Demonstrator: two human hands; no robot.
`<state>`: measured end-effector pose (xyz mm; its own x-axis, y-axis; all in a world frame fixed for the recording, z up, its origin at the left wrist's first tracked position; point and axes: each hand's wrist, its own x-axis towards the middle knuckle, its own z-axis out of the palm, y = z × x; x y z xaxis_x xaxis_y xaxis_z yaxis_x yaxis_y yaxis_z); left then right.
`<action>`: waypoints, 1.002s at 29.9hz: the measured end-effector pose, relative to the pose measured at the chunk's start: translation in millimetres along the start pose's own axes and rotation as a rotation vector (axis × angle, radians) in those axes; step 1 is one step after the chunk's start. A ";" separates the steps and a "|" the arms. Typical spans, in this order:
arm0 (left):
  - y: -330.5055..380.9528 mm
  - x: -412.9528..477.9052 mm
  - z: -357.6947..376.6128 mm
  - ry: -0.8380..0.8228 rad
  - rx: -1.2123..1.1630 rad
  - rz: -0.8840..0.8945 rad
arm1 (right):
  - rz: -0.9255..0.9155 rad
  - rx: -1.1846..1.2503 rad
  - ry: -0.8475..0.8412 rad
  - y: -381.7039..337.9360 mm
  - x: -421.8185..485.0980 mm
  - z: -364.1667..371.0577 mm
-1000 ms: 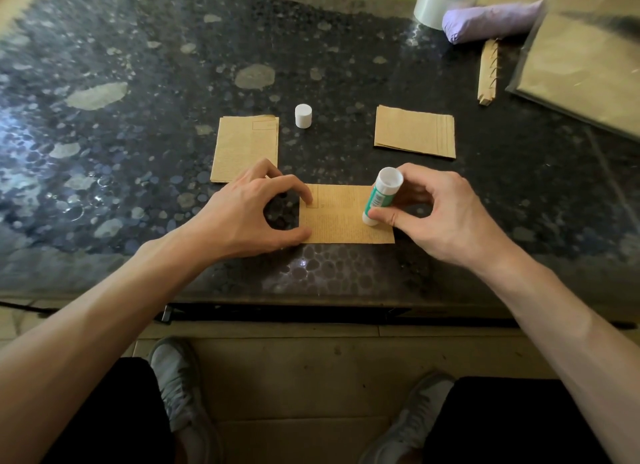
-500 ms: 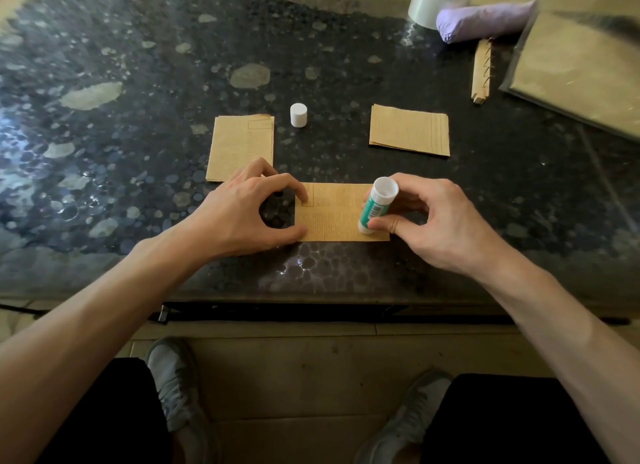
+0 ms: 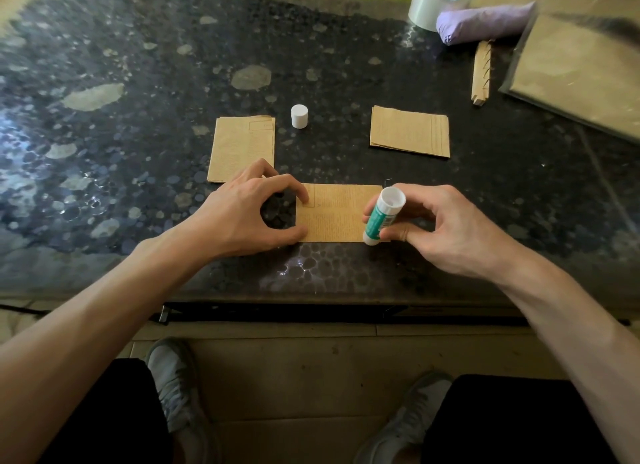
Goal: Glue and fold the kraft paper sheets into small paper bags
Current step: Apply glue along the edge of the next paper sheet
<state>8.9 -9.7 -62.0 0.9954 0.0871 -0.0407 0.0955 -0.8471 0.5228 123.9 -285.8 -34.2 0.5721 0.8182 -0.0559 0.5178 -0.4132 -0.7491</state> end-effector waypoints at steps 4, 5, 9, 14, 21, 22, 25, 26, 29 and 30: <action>-0.5 0.1 0.0 -0.001 0.002 0.005 | 0.012 -0.003 0.010 1.6 -3.5 -6.5; -0.5 0.2 -0.3 -0.002 0.001 0.006 | 0.017 0.017 0.033 2.3 -4.5 -8.4; -0.3 0.0 -0.4 -0.007 -0.001 0.003 | 0.009 0.149 0.190 2.3 -2.9 -10.5; 0.4 0.0 -0.1 -0.007 -0.002 0.002 | 0.015 0.155 0.233 2.2 8.3 3.5; 1.0 -0.3 -1.6 -0.012 -0.011 0.002 | 0.007 0.014 0.334 5.9 17.9 15.6; 1.1 -0.2 -1.5 -0.012 -0.013 0.000 | 0.009 -0.007 0.348 6.3 18.0 15.7; 0.9 0.0 -1.3 -0.013 -0.009 -0.001 | 0.014 -0.013 0.368 7.4 16.6 13.9; 0.9 0.0 -1.4 -0.016 -0.009 -0.001 | 0.010 -0.016 0.369 7.5 15.9 13.1; 0.8 0.2 -2.3 -0.023 -0.011 -0.001 | 0.002 -0.040 0.336 7.1 13.0 11.4; 0.7 0.2 -2.3 -0.024 -0.011 -0.002 | 0.001 -0.036 0.318 6.7 12.5 10.7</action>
<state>9.1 -9.1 -59.6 0.9952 0.0763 -0.0617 0.0975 -0.8413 0.5317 127.7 -274.0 -46.9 0.7398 0.6541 0.1572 0.5364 -0.4325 -0.7247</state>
